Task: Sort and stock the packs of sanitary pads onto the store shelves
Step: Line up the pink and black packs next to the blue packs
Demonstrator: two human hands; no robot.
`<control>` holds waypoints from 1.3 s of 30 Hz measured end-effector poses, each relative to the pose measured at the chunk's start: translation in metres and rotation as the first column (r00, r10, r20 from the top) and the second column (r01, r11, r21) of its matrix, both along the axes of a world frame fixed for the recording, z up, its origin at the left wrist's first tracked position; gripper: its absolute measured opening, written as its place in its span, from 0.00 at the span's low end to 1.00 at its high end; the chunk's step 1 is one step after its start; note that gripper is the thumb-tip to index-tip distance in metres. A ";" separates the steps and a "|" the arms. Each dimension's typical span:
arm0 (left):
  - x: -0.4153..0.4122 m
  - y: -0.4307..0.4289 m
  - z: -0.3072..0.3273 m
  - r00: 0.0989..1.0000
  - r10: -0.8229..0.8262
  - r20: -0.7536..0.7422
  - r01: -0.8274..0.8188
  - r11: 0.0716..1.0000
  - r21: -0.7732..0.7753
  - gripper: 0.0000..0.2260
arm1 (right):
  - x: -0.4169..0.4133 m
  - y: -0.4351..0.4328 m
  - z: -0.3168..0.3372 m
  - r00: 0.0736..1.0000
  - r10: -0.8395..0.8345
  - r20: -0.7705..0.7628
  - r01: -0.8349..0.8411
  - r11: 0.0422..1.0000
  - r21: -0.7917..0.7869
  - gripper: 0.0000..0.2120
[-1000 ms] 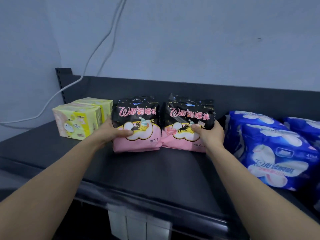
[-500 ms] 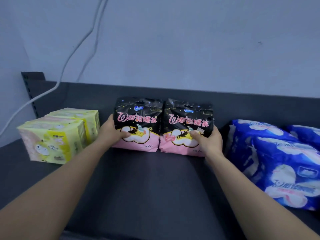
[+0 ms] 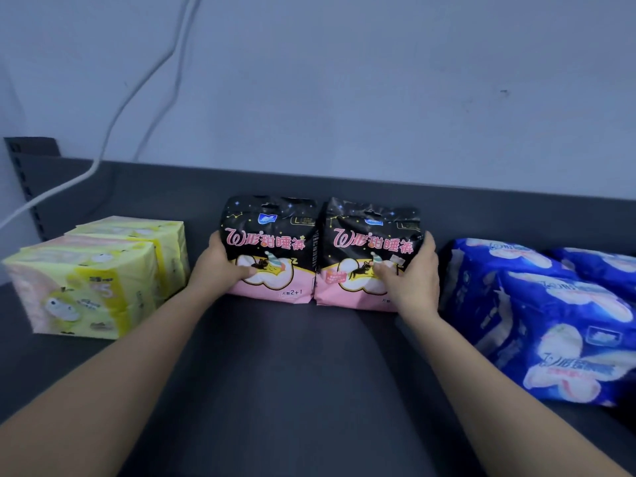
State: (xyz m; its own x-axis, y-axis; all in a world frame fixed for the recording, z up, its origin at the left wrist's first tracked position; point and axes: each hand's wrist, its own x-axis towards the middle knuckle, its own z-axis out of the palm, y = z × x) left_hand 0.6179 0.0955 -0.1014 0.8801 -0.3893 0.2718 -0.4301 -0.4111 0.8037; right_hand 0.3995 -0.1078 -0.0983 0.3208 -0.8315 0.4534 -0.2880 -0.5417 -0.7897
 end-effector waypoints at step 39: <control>-0.428 0.392 0.025 0.680 0.508 0.529 -0.675 0.151 0.722 0.16 | -0.141 0.384 0.000 0.190 0.644 -0.741 -0.980 0.084 -0.179 0.28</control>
